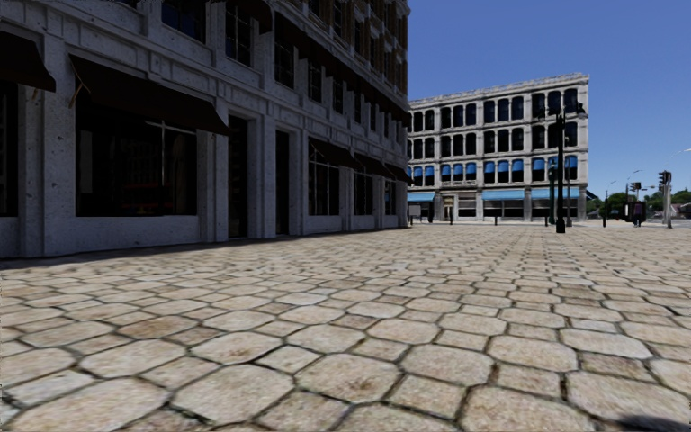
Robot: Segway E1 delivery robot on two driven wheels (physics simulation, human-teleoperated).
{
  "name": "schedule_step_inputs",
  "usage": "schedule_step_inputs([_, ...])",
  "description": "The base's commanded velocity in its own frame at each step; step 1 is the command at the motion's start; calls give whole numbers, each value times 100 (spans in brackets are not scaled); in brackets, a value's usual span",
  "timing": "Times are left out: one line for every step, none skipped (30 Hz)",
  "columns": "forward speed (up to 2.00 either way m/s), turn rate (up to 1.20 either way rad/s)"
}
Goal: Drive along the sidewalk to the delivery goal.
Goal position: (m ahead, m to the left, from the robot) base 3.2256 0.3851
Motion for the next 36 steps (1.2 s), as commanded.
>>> schedule_step_inputs([200, 0])
schedule_step_inputs([200, 5])
schedule_step_inputs([200, 15])
schedule_step_inputs([200, 15])
schedule_step_inputs([200, 22])
schedule_step_inputs([200, 26])
schedule_step_inputs([200, 34])
schedule_step_inputs([200, 34])
schedule_step_inputs([200, 37])
schedule_step_inputs([200, 38])
schedule_step_inputs([200, 39])
schedule_step_inputs([200, 39])
schedule_step_inputs([200, 39])
schedule_step_inputs([200, 39])
schedule_step_inputs([200, 39])
schedule_step_inputs([200, 39])
schedule_step_inputs([200, 39])
schedule_step_inputs([200, 39])
schedule_step_inputs([200, 39])
schedule_step_inputs([200, 39])
schedule_step_inputs([200, 39])
schedule_step_inputs([200, 39])
schedule_step_inputs([200, 39])
schedule_step_inputs([200, 39])
schedule_step_inputs([196, 39])
schedule_step_inputs([196, 39])
schedule_step_inputs([177, 39])
schedule_step_inputs([159, 39])
schedule_step_inputs([142, 39])
schedule_step_inputs([124, 39])
schedule_step_inputs([124, 39])
schedule_step_inputs([117, 39])
schedule_step_inputs([116, 39])
schedule_step_inputs([115, 39])
schedule_step_inputs([115, 39])
schedule_step_inputs([115, 39])
